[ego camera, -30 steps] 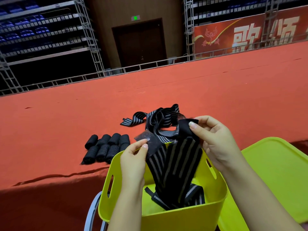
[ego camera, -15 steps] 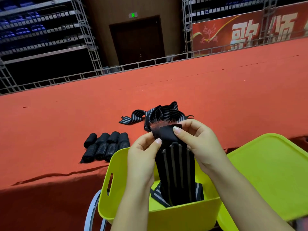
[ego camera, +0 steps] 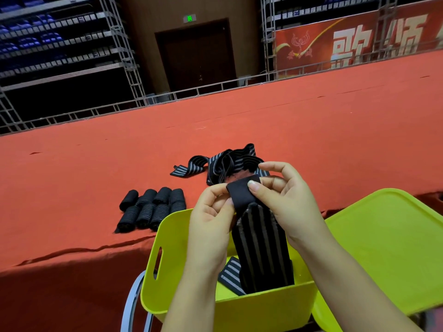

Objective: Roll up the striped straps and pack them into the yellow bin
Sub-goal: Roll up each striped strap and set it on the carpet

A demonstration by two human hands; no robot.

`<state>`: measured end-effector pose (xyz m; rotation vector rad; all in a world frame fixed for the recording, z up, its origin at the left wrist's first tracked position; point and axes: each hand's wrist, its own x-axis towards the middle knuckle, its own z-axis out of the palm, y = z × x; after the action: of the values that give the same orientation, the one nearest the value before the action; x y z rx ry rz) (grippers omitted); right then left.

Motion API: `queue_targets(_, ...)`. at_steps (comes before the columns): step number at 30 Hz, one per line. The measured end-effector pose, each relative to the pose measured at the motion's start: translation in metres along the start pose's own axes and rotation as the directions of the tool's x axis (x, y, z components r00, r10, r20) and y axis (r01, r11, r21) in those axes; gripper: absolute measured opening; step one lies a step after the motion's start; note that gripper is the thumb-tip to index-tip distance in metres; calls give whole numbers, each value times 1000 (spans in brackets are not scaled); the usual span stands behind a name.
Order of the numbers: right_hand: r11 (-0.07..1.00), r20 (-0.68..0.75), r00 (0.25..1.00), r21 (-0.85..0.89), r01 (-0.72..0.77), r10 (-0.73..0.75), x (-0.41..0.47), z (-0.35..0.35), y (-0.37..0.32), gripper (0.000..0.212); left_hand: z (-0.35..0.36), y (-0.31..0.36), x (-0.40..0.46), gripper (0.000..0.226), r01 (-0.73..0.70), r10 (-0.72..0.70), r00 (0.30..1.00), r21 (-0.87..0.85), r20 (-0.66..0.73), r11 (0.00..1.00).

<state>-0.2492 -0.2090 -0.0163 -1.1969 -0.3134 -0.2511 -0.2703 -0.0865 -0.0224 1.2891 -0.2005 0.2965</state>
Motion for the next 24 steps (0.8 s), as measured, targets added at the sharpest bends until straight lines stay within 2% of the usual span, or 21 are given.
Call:
queue_targets(8,997,34,999,-74,31,-28,0,-2,2,34,-5,3,-3,29,-11,10,999,13,50,1000)
queue_targets(24,992,7,998,-115,57,-56,-5,0,3,32,-7,6,-4,27,5,-8,998,44,68,999)
